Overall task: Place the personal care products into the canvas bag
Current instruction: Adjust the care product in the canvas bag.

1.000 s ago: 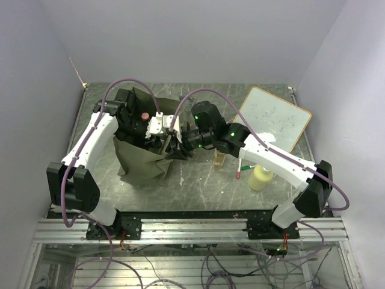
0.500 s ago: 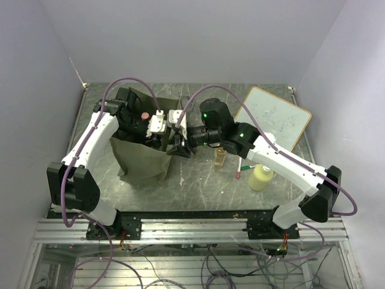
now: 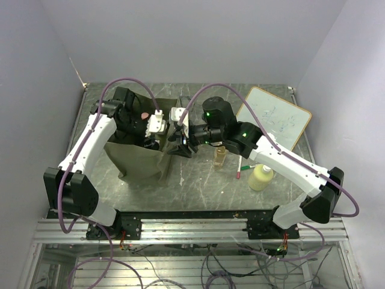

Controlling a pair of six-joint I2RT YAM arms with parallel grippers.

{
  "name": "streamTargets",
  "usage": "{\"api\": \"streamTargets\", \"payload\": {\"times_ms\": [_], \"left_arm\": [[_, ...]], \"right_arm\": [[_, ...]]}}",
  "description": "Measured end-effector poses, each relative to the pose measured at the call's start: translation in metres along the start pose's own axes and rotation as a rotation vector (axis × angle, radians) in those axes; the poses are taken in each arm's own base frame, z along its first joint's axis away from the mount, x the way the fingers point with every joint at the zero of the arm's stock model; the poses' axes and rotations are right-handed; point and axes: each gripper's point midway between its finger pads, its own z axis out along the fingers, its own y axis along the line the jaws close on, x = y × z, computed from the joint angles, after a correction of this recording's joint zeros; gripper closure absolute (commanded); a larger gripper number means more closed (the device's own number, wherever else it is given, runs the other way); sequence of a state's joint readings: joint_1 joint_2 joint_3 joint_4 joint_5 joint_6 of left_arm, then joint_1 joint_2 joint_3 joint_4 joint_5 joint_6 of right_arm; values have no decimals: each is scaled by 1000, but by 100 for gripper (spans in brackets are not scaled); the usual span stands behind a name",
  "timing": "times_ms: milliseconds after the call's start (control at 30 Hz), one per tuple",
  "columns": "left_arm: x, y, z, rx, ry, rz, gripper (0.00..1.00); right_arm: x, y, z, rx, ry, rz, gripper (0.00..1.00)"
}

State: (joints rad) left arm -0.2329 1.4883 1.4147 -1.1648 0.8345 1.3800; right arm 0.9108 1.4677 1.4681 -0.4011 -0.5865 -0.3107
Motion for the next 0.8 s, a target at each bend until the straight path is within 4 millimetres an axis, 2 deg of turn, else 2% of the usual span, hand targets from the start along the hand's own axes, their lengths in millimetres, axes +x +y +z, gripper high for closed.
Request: {"api": "streamTargets", "payload": {"times_ms": [233,400,533,633,800], "left_arm": [[-7,-1,-7,-1,7,-4,10],[-25,8,-25,-58,12,24,7],[-41,13,-42,-130,14,32,5],[-52,18,-55,-206,13,18,4],[-74,35,-83,-393,-12,-53,1]], "right_arm": [[-5,-4,-4,28,-9,-4,50],[-28,-12,-23,123,-69,-30,45],[-47,-26,-43,236,-118,-34,34],[-48,-51,-58,327,-125,-5,32],[-28,-121,-100,559,-100,103,28]]}}
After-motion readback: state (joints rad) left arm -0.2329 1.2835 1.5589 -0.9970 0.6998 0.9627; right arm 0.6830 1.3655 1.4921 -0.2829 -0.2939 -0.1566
